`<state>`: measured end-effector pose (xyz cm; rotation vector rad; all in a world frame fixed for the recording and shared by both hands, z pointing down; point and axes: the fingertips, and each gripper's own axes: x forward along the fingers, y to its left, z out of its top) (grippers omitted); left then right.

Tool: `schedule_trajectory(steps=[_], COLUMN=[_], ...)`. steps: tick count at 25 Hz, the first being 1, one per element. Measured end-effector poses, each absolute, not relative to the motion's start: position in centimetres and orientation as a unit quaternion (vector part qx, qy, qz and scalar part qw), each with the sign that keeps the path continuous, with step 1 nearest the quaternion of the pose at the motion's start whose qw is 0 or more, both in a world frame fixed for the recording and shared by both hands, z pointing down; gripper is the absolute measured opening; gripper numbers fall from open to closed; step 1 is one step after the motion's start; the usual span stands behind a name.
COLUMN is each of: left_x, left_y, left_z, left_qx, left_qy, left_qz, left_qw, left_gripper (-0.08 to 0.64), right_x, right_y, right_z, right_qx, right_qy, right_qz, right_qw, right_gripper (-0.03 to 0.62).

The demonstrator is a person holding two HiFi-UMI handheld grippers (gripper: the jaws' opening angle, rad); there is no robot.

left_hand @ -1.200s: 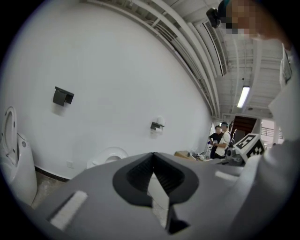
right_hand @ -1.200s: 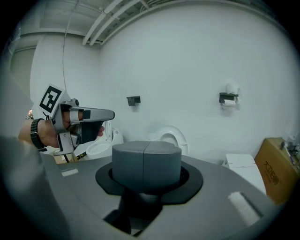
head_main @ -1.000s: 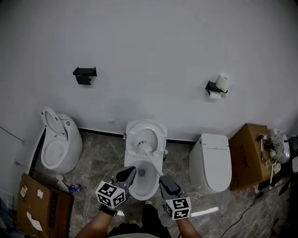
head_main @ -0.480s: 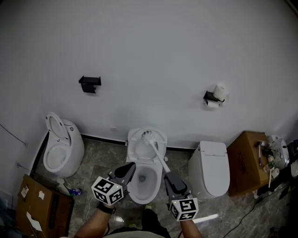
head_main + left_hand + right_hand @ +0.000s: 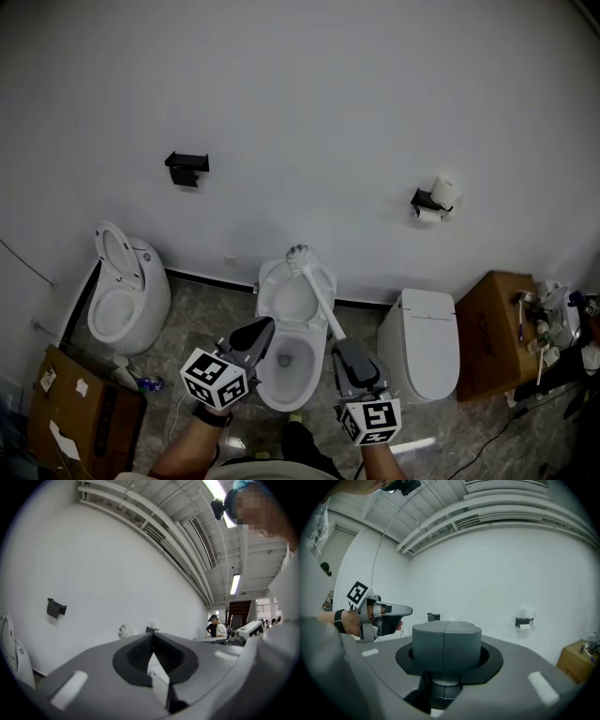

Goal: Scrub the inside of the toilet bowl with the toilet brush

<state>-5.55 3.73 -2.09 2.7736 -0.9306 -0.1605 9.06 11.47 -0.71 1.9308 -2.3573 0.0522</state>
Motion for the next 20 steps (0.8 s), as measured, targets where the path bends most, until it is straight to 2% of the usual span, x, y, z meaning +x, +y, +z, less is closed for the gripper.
schedule_trajectory(steps=[20], left_x=[-5.83], left_y=[4.51], left_z=[-2.59], left_qx=[0.941], left_qy=[-0.318], left_qz=[-0.058], left_qw=[0.096], left_gripper=[0.006], right_x=[8.34], right_y=[11.94], right_z=[-1.64], right_qx=[0.637], right_qy=[-0.770], right_qz=[0.005], right_qw=[0.035], right_gripper=[0.166])
